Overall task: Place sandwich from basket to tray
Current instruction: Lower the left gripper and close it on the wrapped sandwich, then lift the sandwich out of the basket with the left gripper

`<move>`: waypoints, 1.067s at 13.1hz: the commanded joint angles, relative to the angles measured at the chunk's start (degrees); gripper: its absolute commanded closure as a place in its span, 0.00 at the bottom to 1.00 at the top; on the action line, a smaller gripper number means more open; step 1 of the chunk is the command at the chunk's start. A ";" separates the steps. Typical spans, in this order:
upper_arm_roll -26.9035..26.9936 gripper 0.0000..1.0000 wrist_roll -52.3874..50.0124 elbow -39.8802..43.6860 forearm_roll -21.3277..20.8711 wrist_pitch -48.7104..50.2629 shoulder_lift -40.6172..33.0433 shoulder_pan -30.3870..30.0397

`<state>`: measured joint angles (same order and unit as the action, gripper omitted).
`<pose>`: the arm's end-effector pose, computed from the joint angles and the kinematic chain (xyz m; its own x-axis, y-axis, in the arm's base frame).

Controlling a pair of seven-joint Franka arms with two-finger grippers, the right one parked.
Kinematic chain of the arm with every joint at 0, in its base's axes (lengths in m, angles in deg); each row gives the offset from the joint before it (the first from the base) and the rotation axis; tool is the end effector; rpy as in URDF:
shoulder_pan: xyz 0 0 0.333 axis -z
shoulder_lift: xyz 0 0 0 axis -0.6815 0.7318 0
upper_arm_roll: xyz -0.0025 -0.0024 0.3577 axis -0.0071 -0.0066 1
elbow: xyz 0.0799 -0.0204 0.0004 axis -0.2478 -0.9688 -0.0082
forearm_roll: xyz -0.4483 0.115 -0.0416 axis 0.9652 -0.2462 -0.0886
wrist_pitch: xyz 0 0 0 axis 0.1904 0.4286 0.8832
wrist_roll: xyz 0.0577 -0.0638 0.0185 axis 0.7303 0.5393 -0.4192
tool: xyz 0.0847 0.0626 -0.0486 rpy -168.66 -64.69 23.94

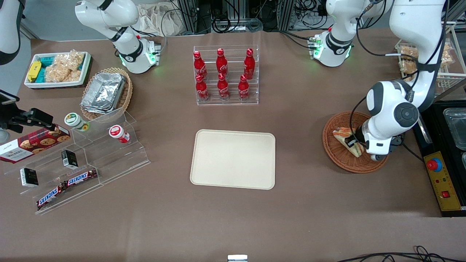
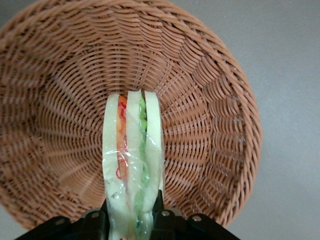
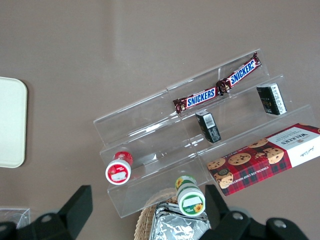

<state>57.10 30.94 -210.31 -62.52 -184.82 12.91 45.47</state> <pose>0.5995 -0.0282 0.2556 0.7923 0.6059 -0.0720 0.6021 -0.7955 -0.0684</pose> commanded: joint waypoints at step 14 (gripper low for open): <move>-19.20 1.00 9.24 30.21 -0.25 20.89 6.07 1.79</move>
<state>39.98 39.80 -189.27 -59.54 -166.92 10.72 46.38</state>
